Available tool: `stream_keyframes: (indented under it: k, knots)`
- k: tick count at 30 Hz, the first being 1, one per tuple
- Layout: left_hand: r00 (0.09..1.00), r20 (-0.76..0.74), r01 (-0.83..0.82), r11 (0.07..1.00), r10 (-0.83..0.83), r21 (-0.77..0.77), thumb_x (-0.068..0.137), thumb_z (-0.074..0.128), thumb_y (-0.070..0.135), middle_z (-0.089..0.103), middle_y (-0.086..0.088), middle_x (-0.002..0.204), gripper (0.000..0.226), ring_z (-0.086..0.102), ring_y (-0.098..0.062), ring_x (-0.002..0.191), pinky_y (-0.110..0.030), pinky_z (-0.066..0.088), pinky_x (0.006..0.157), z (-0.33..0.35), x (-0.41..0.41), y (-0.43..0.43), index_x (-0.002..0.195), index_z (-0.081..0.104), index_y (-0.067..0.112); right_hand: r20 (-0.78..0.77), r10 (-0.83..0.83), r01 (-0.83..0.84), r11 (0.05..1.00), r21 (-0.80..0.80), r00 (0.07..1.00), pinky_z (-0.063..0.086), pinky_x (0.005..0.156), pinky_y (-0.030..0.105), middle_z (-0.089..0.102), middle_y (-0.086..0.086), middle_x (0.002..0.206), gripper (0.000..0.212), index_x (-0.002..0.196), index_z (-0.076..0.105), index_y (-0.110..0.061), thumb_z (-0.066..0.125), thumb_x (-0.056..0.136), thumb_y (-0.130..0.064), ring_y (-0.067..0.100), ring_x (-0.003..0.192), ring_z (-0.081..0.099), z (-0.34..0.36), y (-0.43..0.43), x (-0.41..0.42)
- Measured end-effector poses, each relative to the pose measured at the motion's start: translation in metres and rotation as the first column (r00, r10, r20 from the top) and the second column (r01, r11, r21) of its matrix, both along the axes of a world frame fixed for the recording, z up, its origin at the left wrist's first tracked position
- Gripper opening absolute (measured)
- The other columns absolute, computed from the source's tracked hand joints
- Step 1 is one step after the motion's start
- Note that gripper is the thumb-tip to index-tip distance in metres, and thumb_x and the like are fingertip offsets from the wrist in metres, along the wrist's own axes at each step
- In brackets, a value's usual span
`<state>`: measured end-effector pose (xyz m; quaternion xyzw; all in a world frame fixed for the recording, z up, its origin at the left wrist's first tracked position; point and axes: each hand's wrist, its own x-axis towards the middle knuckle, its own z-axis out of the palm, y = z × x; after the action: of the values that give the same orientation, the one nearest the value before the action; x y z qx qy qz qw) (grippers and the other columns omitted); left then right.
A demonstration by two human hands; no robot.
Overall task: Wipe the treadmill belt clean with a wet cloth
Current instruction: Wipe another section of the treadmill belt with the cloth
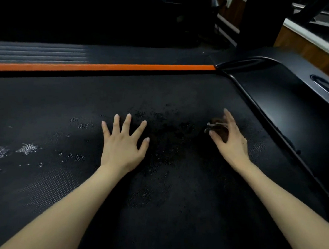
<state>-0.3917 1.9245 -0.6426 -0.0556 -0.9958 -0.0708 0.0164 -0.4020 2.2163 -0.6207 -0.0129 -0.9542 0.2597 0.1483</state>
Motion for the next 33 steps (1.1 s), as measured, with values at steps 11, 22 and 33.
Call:
stream_keyframes:
  k: [11,22,33]
  knots:
    - [1.0,-0.005,-0.006,1.0,0.006,-0.001,0.08,-0.005,0.063,0.008,-0.007,0.159,0.073,-0.004,-0.035,0.145,-0.059,-0.004,0.114,-0.003,-0.002,-0.001,0.148,0.012,0.043,-0.011,-0.034,0.036,0.98,0.198,0.999,0.027,0.11,0.043,0.041,0.014,0.144,0.029,0.121,0.061,-0.018,0.053,0.094,-0.025,0.035,0.133,0.036,-0.009,-0.023,-0.075]
    - [1.0,-0.001,-0.008,1.0,0.008,-0.008,0.078,-0.009,0.062,0.006,-0.007,0.16,0.074,-0.005,-0.034,0.145,-0.059,-0.004,0.114,-0.002,0.0,-0.001,0.148,0.008,0.044,-0.032,0.433,-0.397,0.85,0.348,0.901,0.033,0.105,0.044,0.042,0.01,0.145,0.029,0.117,0.066,-0.027,0.053,0.092,-0.029,0.039,0.13,0.039,-0.012,-0.04,-0.044]
    - [0.999,-0.038,0.001,1.0,-0.001,0.001,0.084,0.003,0.061,0.016,-0.01,0.158,0.068,0.003,-0.036,0.145,-0.06,0.0,0.114,-0.004,0.0,-0.001,0.148,0.019,0.042,0.031,0.686,-0.655,0.679,0.332,0.727,0.031,0.109,0.042,0.048,0.014,0.139,0.032,0.113,0.069,-0.023,0.047,0.09,-0.029,0.035,0.127,0.043,-0.013,-0.065,-0.033]
